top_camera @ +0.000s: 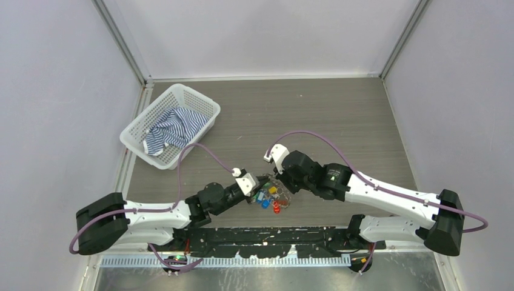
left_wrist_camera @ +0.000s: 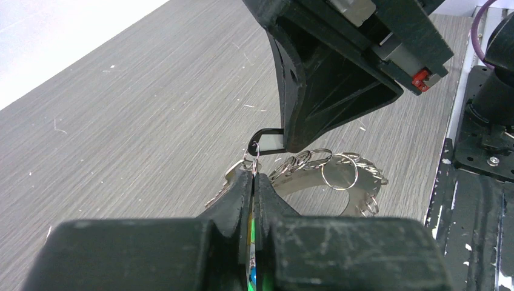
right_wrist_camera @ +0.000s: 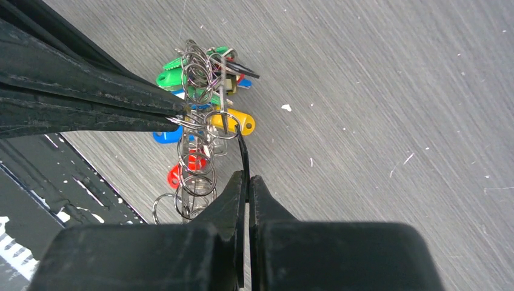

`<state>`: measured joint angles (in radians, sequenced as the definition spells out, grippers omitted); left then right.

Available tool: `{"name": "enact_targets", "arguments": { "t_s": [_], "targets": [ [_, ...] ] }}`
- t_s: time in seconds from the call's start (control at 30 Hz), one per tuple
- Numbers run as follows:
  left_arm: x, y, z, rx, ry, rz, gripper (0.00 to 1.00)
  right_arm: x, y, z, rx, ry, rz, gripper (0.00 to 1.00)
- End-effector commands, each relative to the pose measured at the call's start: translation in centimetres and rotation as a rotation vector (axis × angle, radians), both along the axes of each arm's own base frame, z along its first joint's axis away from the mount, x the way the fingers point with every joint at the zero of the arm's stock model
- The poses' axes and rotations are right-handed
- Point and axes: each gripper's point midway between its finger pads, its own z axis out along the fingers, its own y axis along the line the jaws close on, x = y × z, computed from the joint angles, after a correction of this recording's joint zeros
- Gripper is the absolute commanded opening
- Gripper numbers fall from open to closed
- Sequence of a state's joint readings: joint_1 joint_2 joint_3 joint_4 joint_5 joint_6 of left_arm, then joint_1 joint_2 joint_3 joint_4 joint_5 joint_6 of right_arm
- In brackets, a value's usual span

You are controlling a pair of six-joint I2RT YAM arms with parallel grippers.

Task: Remove the keys from the keyring

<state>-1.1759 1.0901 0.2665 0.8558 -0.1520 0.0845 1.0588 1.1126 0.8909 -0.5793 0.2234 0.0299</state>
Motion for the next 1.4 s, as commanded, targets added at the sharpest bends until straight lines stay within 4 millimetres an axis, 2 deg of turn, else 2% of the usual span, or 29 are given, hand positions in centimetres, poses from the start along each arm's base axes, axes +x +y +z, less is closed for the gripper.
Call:
{"name": "enact_targets", "arguments": {
  "t_s": [0.0,0.1,0.17,0.2,0.27,0.37,0.53,0.7,0.77,0.83,0.97,1.2,1.37],
  "targets": [
    [-0.4,0.2,3.3,-0.126,-0.038,-0.015,0.01,0.9,0.1,-0.1,0.048,-0.016,-0.060,0.01],
    [-0.4,0.3,3.4,-0.138,-0.041,-0.013,0.01,0.7,0.5,-0.4,0.062,0.000,-0.054,0.01],
    [-0.4,0.2,3.1,-0.128,-0.034,-0.016,0.01,1.0,0.6,0.4,0.068,-0.017,-0.053,0.01],
    [-0.4,0.2,3.0,-0.128,-0.030,-0.015,0.03,1.0,0.7,0.9,0.074,-0.027,-0.046,0.01],
    [-0.3,0.2,3.0,-0.128,-0.028,-0.011,0.15,1.1,1.0,2.0,0.086,-0.037,-0.028,0.01],
    [0.0,0.4,3.1,-0.130,-0.031,0.008,0.24,1.0,1.6,3.0,0.087,-0.041,0.003,0.01],
    [0.3,0.4,3.0,-0.121,-0.022,0.021,0.23,0.7,2.2,4.0,0.093,-0.056,0.028,0.01],
    [1.7,1.0,3.2,-0.150,-0.008,0.064,0.21,0.3,2.5,4.6,0.104,-0.068,0.045,0.01],
    [1.5,0.8,3.6,-0.155,-0.011,0.032,0.19,0.2,2.5,4.7,0.101,-0.069,0.049,0.01],
    [1.3,0.3,3.6,-0.143,0.001,-0.004,0.13,0.1,2.5,4.8,0.098,-0.074,0.054,0.01],
    [0.6,-0.6,3.0,-0.122,0.047,-0.062,0.07,0.1,2.6,5.0,0.101,-0.078,0.055,0.01],
    [-1.2,-0.8,2.2,-0.106,0.101,-0.164,0.08,0.1,2.3,5.1,0.098,-0.082,0.050,0.01],
    [-0.7,0.0,1.2,-0.090,0.123,-0.123,0.11,-0.1,2.3,5.4,0.104,-0.084,0.055,0.01]
  ]
}}
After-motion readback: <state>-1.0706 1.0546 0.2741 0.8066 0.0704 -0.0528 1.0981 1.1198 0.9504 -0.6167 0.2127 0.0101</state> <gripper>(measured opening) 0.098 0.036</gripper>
